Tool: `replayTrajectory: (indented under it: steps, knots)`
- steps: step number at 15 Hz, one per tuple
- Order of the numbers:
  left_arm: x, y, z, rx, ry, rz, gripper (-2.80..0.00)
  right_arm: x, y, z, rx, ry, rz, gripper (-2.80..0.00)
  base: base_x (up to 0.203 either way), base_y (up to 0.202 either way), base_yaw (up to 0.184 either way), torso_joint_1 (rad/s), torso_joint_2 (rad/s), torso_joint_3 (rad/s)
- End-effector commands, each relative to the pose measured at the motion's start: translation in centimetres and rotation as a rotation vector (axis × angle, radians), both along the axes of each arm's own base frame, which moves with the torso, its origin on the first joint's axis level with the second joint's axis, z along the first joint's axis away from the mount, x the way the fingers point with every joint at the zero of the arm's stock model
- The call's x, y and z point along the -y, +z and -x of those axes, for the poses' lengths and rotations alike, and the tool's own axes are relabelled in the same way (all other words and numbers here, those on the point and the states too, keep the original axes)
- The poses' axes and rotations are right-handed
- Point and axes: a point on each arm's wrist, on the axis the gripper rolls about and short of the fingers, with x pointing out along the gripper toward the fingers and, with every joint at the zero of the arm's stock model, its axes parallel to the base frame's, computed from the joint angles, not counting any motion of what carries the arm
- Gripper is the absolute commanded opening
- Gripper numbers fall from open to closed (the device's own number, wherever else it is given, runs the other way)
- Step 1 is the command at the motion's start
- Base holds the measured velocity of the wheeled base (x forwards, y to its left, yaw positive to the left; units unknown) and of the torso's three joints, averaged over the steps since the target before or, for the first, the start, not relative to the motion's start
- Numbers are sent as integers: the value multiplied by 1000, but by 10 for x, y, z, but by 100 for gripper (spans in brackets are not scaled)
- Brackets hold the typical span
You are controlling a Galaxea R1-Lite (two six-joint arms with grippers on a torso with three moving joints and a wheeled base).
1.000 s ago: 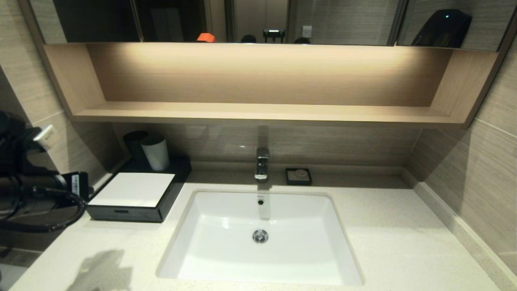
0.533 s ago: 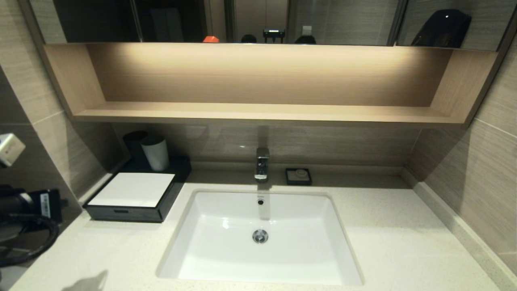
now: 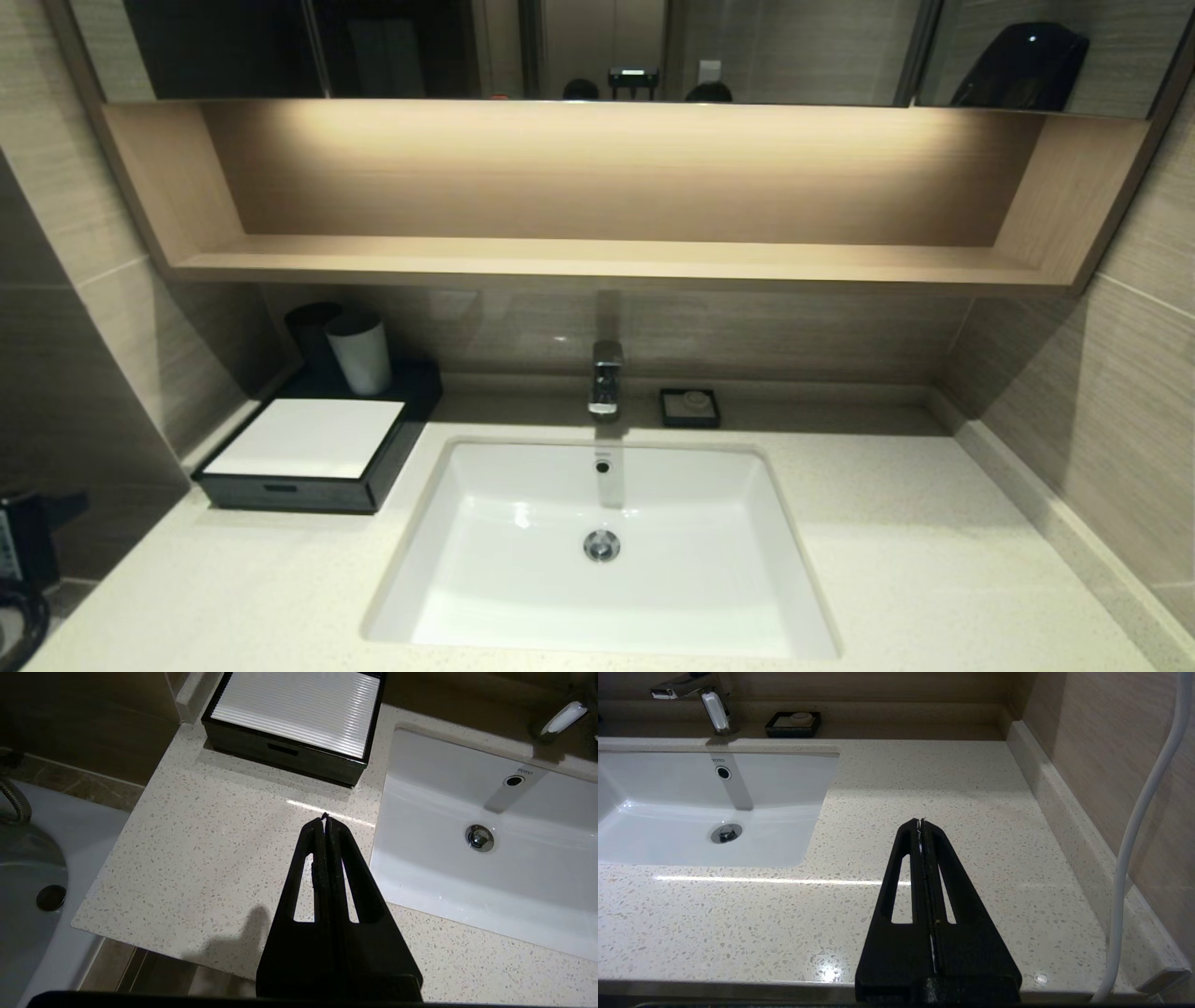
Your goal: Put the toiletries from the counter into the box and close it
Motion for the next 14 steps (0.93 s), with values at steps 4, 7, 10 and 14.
replayTrajectory:
  steps: [4,7,10,14]
  knots:
    - [2,-12,43,97,26,-15,-280,0,0,0,-1,0,0,-280,0,0,0,0,0,0]
    - [3,-20,60,142,38,-24,-280,0,0,0,-1,0,0,-280,0,0,0,0,0,0]
    - [4,-24,79,210,57,-33,-280,0,0,0,1,0,0,-280,0,0,0,0,0,0]
    - [6,-32,100,301,61,-42,-280,0,0,0,1,0,0,-280,0,0,0,0,0,0]
